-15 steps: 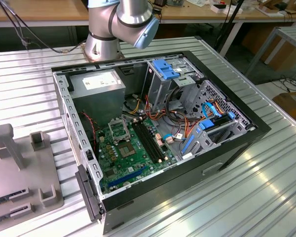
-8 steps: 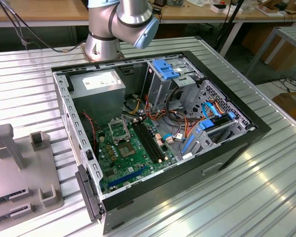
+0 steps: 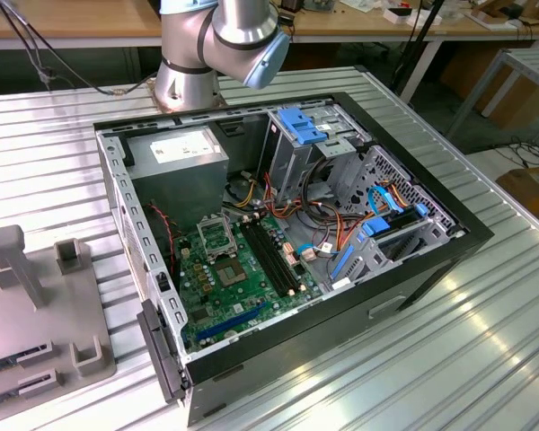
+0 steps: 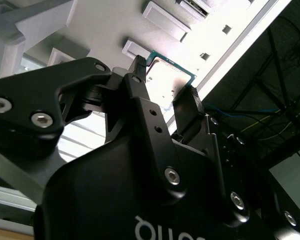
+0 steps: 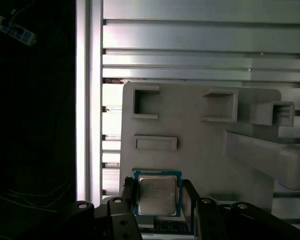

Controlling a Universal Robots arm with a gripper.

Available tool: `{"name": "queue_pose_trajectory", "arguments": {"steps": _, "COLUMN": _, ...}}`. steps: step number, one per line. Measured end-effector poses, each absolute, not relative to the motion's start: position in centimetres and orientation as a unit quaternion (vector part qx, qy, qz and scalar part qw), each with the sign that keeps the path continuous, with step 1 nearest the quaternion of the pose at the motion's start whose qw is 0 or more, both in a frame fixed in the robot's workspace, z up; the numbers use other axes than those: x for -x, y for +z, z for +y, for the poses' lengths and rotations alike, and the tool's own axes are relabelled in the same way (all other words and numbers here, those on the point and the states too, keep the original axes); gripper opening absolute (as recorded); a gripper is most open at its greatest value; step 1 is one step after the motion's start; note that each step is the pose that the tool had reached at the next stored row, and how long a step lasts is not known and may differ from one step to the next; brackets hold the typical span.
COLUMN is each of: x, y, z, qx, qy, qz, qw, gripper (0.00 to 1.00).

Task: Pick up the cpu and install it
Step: 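Pick up the cpu and move it towards the insertion slot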

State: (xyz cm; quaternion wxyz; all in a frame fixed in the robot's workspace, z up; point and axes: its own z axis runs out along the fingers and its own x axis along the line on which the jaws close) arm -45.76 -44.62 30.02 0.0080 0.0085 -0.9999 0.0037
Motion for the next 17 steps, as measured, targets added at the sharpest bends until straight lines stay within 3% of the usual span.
{"name": "queue_pose_trajectory", "arguments": {"steps": 17, "x": 45.75, "y": 30.45, "z": -44.62, "qx": -0.008, "qy": 0.004, "qz": -1.0, "qw": 0.008, "gripper": 0.47}}
